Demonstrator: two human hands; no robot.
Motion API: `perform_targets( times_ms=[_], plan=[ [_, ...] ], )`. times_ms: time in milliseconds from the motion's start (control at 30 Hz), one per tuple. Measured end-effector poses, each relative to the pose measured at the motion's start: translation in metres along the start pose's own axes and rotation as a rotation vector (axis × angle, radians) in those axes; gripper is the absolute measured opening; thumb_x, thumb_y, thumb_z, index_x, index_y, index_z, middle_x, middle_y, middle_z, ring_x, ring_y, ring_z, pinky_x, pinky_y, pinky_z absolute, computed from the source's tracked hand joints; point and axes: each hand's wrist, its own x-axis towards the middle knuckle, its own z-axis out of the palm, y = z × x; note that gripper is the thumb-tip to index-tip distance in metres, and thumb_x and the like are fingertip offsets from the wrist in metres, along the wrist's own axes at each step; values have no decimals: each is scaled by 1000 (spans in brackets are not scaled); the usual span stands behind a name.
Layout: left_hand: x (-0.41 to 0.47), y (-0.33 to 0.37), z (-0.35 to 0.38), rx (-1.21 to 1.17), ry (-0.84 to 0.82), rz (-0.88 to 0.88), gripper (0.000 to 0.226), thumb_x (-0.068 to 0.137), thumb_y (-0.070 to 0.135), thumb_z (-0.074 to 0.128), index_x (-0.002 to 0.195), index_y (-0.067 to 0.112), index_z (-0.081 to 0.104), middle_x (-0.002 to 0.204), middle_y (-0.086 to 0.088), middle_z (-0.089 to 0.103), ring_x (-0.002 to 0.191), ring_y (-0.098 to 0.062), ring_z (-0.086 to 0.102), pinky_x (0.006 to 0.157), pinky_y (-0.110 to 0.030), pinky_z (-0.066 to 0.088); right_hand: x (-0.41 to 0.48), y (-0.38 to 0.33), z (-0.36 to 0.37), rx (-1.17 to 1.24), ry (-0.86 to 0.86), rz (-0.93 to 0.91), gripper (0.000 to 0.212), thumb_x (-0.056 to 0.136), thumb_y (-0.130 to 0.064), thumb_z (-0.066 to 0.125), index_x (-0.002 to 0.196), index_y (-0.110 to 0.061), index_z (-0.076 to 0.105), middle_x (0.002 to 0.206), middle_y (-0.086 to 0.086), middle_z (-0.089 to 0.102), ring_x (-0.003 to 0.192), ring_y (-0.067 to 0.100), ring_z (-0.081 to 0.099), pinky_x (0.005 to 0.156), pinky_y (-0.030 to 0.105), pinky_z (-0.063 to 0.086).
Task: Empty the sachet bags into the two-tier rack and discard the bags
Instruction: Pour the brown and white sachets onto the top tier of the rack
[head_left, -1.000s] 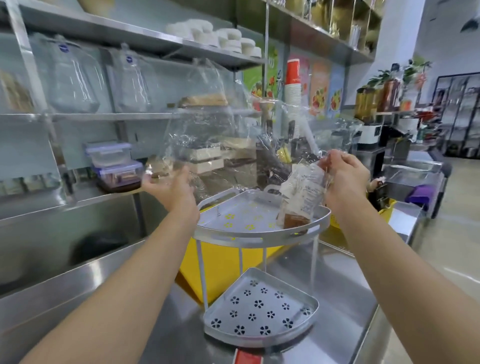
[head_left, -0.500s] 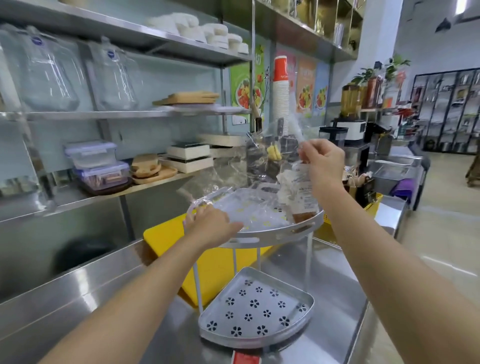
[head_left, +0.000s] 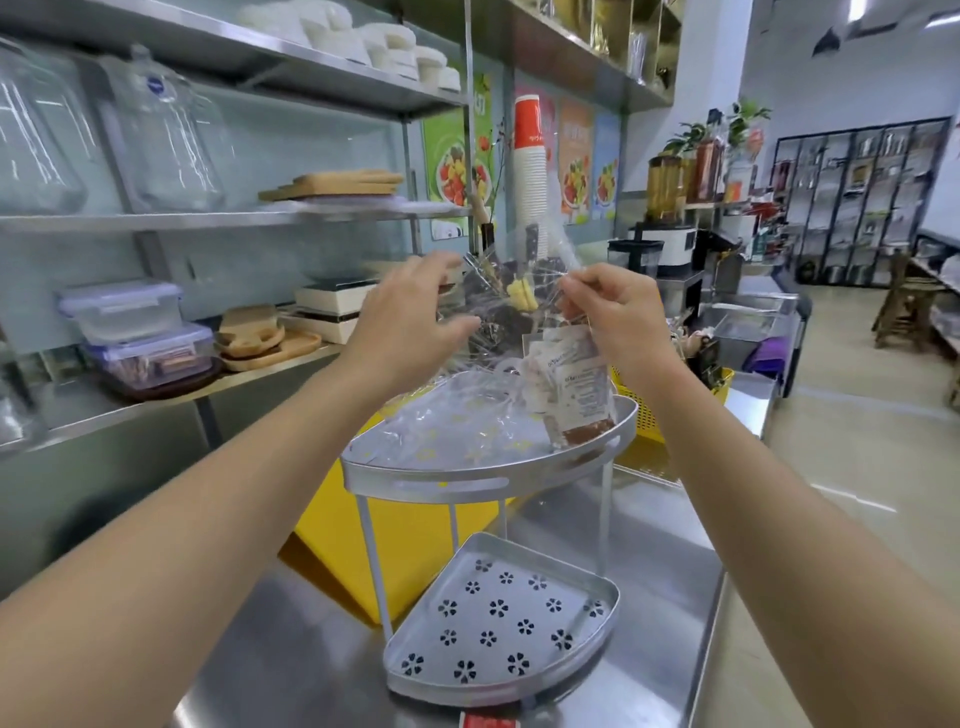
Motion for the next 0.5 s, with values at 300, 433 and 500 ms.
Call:
perform_targets(
  times_ms=[300,433,500],
  plan=[
    [44,50,12,-245,-230,26,53,75,37,73,122,24,53,129,-3,58,119,-22,52,106,-48,37,-5,-4,-8,50,-123,-63,16,86,-6,59,81,8,65,68,14,58,65,22,52,64,31,45],
    [54,60,13,-340,-124,-16,16,80,19,71,82,3,69,94,-15,71,93,-27,66,90,-46,51,-13,5,-13,72,-80,-43,10,84,-10,63,77,-16,69,61,-7,64,59,6,57,60,19,48],
    [55,62,12,-390,-56,-44,11,79,18,71,79,6,70,92,-13,72,92,-24,67,88,-40,53,-19,12,-16,60,-68,-7,10,83,-15,65,79,-24,68,68,-3,65,64,8,59,63,20,49]
  ],
)
